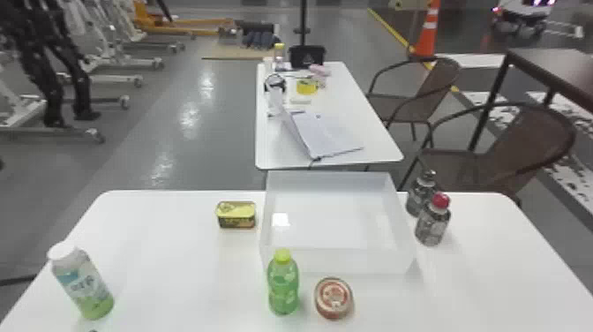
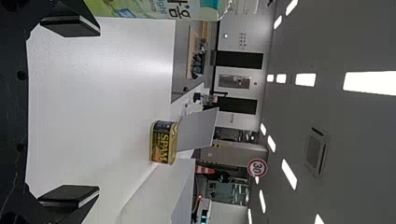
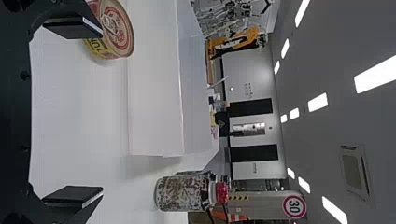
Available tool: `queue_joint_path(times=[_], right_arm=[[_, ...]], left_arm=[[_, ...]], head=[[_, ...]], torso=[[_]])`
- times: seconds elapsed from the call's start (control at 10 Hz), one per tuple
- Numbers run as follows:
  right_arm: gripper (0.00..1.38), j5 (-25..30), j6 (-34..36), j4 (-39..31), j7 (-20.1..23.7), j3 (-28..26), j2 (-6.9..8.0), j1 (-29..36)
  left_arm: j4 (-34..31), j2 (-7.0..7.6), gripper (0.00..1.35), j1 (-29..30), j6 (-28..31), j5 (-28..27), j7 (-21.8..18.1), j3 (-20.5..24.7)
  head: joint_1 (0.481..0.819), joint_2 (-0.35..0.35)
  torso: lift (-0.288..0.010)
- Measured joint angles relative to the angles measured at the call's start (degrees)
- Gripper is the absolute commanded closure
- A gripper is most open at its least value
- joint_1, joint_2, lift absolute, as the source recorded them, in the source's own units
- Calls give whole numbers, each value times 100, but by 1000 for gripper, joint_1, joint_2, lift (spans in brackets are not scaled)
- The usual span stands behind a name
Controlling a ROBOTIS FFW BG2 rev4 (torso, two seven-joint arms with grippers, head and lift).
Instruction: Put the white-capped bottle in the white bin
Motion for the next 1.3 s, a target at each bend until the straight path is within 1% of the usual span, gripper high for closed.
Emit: queue_joint_path(times=[0.6, 0.7, 0.9, 1.0, 1.1, 1.3], right_arm=[[111, -6, 1, 2, 0, 1, 0, 0], [111, -6, 2, 2, 0, 1, 0, 0], [111, -2, 25, -3, 0, -1, 0, 0], [111, 8, 60, -24, 0, -1, 0, 0], [111, 11, 80, -27, 0, 0, 0, -4], [111, 19, 101, -26, 0, 1, 0, -9]], left_arm=[[0, 0, 111, -41, 111, -89, 52, 91], [0, 0, 111, -83, 205, -171, 85, 151], [0, 0, 111, -253, 400, -559, 144, 469], [1, 0, 111, -369, 477, -754, 264, 638], [73, 0, 111, -488, 490, -799, 415, 725], [326, 0, 111, -662, 369, -636, 573, 722]], head=[[549, 0], [549, 0], [549, 0], [549, 0], [549, 0], [549, 0]], torso=[[-100], [-100], [-100], [-100], [-100], [-100]])
